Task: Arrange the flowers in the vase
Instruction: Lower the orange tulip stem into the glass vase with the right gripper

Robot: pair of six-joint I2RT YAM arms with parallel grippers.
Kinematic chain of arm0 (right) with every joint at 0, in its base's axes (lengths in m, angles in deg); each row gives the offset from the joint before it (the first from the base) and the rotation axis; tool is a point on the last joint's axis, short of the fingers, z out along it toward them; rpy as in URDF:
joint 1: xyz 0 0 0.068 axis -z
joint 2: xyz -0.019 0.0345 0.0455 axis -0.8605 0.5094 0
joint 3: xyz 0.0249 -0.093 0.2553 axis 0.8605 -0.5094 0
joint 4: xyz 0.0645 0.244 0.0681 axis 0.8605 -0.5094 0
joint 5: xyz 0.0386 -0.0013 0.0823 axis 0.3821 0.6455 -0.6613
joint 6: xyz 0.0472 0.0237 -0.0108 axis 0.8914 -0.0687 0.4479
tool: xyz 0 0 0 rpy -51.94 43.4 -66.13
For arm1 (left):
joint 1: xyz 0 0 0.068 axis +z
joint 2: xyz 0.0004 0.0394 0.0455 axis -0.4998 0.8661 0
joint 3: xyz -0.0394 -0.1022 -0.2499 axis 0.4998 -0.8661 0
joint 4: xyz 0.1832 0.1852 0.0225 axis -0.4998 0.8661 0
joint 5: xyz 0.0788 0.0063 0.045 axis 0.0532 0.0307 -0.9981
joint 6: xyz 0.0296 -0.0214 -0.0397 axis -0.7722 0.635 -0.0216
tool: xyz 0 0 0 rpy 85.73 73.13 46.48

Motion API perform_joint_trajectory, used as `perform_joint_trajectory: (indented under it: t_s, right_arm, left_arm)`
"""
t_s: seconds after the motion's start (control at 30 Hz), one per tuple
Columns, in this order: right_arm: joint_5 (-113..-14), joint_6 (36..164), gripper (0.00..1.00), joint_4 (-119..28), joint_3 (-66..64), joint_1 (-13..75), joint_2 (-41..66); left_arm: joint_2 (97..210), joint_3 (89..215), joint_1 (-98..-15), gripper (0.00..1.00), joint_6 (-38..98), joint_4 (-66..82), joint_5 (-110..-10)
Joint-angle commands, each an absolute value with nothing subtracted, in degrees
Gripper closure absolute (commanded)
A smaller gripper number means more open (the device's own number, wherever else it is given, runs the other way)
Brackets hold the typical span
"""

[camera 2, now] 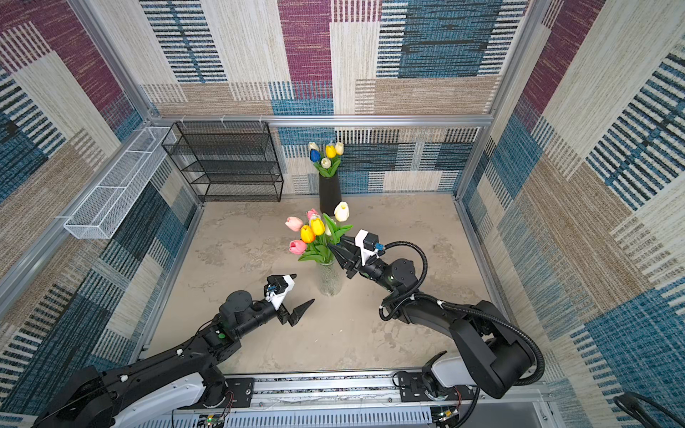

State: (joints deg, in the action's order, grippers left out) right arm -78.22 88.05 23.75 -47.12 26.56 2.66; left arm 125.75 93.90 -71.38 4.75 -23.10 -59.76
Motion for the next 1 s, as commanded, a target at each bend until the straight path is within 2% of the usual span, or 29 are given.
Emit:
perform_joint_trajectory:
  t_s: [0.0, 0.1, 0.23, 0.43, 0.67, 0.97]
  right_arm:
    - [-75.15, 86.78, 0.65, 19.64, -46.35, 26.51, 0.93]
    - [-74.53, 85.95, 0.8, 16.86, -46.1, 26.51, -0.64]
    - [-75.37, 84.95, 0.86, 13.13, -45.15, 26.51, -2.29]
    - [-77.48, 83.9, 0.89, 8.77, -44.89, 26.51, -4.62]
    - [-79.49, 82.19, 0.9, 3.49, -44.89, 26.51, -2.35]
    - [-80.15, 79.27, 0.9, 4.99, -46.08, 25.98, 1.33]
  left_arm:
    - [125.6, 94.14, -71.37, 0.04, 3.24, -24.66, -58.93]
    - [125.64, 94.22, -71.39, 0.04, 3.33, -24.66, -58.75]
    - [125.83, 94.31, -71.37, 0.04, 3.29, -24.66, -58.75]
    - [125.59, 94.22, -71.39, 0.04, 3.33, -24.66, -58.88]
    - [125.91, 94.38, -71.4, 0.04, 3.59, -24.66, -58.49]
    - [125.77, 94.29, -71.37, 0.04, 3.55, -24.66, -58.66]
